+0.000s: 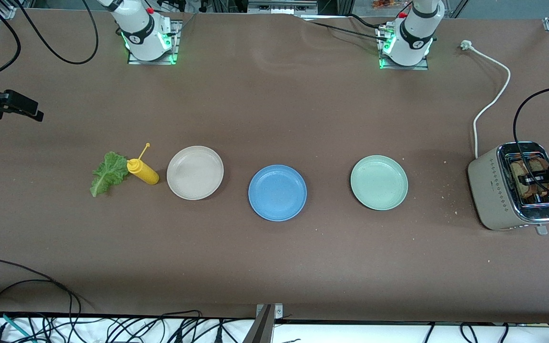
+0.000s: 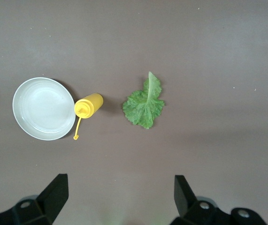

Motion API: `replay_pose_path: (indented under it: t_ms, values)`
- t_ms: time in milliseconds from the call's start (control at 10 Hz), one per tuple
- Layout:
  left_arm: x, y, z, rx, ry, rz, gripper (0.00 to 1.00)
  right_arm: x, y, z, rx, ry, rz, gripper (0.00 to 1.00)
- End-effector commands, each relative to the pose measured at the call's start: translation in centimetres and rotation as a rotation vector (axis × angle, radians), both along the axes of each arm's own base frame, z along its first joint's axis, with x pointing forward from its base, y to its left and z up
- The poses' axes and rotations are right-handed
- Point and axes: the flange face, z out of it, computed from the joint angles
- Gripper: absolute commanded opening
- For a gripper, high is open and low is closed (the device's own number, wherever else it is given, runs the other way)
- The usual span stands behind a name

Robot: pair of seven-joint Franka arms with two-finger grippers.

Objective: Make sandwich in blue plate with both arms
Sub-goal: 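Lift the bread slice out of the toaster with the left gripper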

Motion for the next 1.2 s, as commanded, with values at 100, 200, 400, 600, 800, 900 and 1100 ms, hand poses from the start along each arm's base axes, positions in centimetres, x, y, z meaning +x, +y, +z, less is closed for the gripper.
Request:
replay_pose_path:
  t_ms: [100,200,400,600,800,900,1100]
  values:
    - [-1.2,-0.5,6.1,0.001,-0.009,-0.013,0.0,-0.5,-0.1,0.0,-0.005,0.006,0.003,1.0]
    - [-1.6,-0.8,8.2,-0.005,-0.002,-0.01,0.0,-0.4,-0.2,-0.1,-0.005,0.004,0.001,1.0]
    - [-2.7,-1.3,12.2,-0.017,0.006,-0.008,0.0,-0.2,0.0,-0.1,-0.003,-0.002,-0.001,1.0]
    - [-3.5,-2.5,14.8,-0.034,0.009,-0.013,0.0,0.0,0.1,-0.4,0.0,0.001,-0.008,1.0]
    - [-3.6,-4.4,16.4,-0.136,0.0,0.011,0.0,0.2,-0.2,-0.7,-0.001,0.004,-0.013,1.0]
    - [-3.5,-5.6,16.6,-0.189,0.003,0.073,0.0,0.1,-0.2,-0.7,-0.006,0.004,-0.013,1.0]
    - [-3.2,-9.9,16.8,-0.253,0.041,0.169,0.0,0.2,-0.3,-0.9,-0.006,0.009,-0.014,1.0]
